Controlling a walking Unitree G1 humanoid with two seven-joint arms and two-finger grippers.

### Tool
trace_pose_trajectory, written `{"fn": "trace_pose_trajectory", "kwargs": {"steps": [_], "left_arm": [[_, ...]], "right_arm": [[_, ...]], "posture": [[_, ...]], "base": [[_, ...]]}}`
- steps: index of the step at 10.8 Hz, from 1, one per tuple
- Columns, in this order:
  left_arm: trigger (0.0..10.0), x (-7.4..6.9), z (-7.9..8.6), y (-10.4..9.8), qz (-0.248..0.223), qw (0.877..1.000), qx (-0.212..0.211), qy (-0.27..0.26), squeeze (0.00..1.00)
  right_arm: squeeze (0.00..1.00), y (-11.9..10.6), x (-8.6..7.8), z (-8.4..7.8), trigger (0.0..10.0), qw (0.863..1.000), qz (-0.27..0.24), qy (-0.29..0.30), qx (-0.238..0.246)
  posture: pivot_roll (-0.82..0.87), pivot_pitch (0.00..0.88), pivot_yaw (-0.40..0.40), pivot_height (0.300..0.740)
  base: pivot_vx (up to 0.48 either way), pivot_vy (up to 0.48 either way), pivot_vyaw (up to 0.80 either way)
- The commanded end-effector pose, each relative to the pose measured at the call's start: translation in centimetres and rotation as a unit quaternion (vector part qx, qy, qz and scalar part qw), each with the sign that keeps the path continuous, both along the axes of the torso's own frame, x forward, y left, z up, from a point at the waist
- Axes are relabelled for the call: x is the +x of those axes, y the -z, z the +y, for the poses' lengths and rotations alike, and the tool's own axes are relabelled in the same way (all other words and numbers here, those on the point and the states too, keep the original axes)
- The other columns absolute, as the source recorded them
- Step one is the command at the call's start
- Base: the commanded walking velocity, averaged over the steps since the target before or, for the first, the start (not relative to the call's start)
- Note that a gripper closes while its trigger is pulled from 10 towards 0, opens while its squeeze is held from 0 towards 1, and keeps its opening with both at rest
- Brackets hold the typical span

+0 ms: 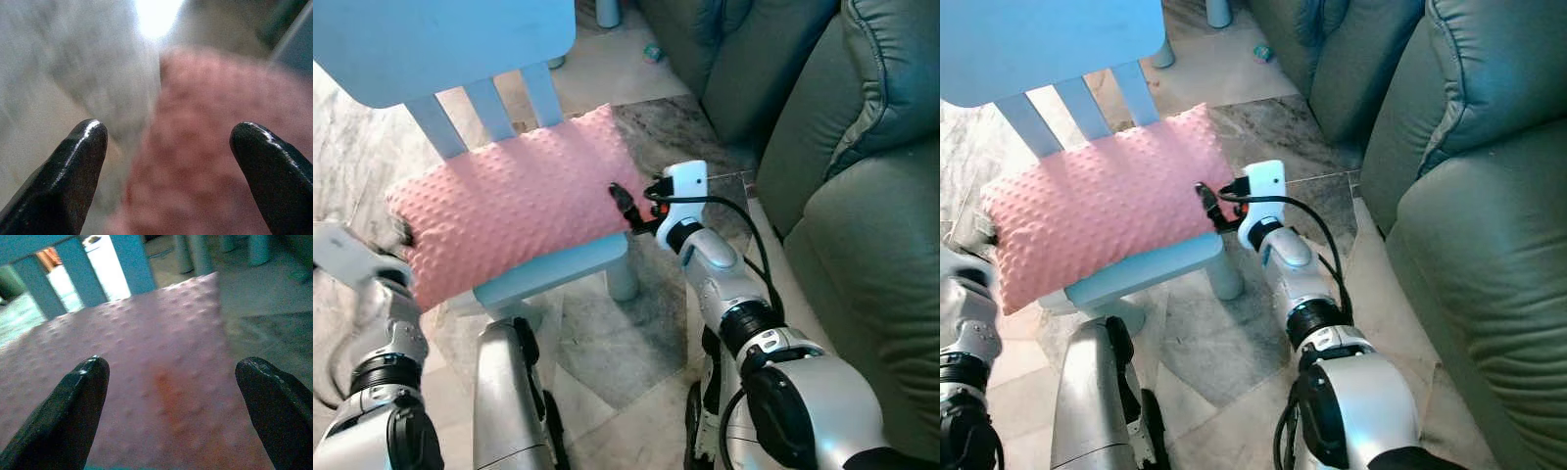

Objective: Move the pillow to the sofa

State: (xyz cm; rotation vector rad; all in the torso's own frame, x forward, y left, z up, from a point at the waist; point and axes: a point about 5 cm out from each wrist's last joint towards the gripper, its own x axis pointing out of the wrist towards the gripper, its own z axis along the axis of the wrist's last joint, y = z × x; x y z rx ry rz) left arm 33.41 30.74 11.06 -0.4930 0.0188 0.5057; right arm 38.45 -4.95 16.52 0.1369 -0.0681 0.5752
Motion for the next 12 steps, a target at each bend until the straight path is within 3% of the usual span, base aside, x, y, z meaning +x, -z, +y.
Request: {"fn": "trace_pose_trajectory", "kwargs": {"steps": [1, 3, 4, 7, 9, 12], "left_arm": [[10.0, -0.7, -0.8, 2.4, 0.037, 0.998, -0.036, 0.026, 0.0], [10.0, -0.4, -2.2, 3.0, 0.038, 0.997, -0.05, 0.047, 0.0], [10.0, -0.1, -2.3, 2.9, 0.025, 0.997, -0.065, 0.046, 0.0], [10.0, -0.1, -2.0, 2.7, 0.032, 0.996, -0.055, 0.057, 0.0], [10.0, -0.1, -1.8, 2.6, 0.026, 0.997, -0.044, 0.062, 0.0], [10.0, -0.7, -1.7, 3.3, 0.036, 0.996, -0.046, 0.073, 0.0]], "right_arm": [[0.0, 0.8, -0.6, 1.3, 10.0, 0.999, 0.023, -0.033, 0.011], [0.0, 0.8, -1.1, 3.1, 10.0, 0.998, 0.018, -0.067, -0.004], [0.0, 1.9, -1.7, 3.7, 10.0, 0.996, 0.024, -0.072, -0.043], [0.0, 2.1, -1.2, 2.9, 10.0, 0.995, 0.011, -0.025, -0.1], [0.0, 0.4, -0.2, 1.9, 10.0, 0.995, -0.008, 0.008, -0.101], [0.0, 0.1, 0.3, 1.6, 10.0, 0.998, 0.043, 0.003, -0.039]], "posture": [[-0.12, 0.399, 0.033, 0.481], [-0.11, 0.409, 0.032, 0.481], [-0.1, 0.418, 0.029, 0.481], [-0.08, 0.435, 0.026, 0.481], [-0.06, 0.44, 0.019, 0.481], [-0.03, 0.445, 0.012, 0.481]], "base": [[0.0, 0.0, 0.0], [0.0, 0.0, 0.0], [0.0, 0.0, 0.0], [0.0, 0.0, 0.0], [0.0, 0.0, 0.0], [0.0, 0.0, 0.0]]}}
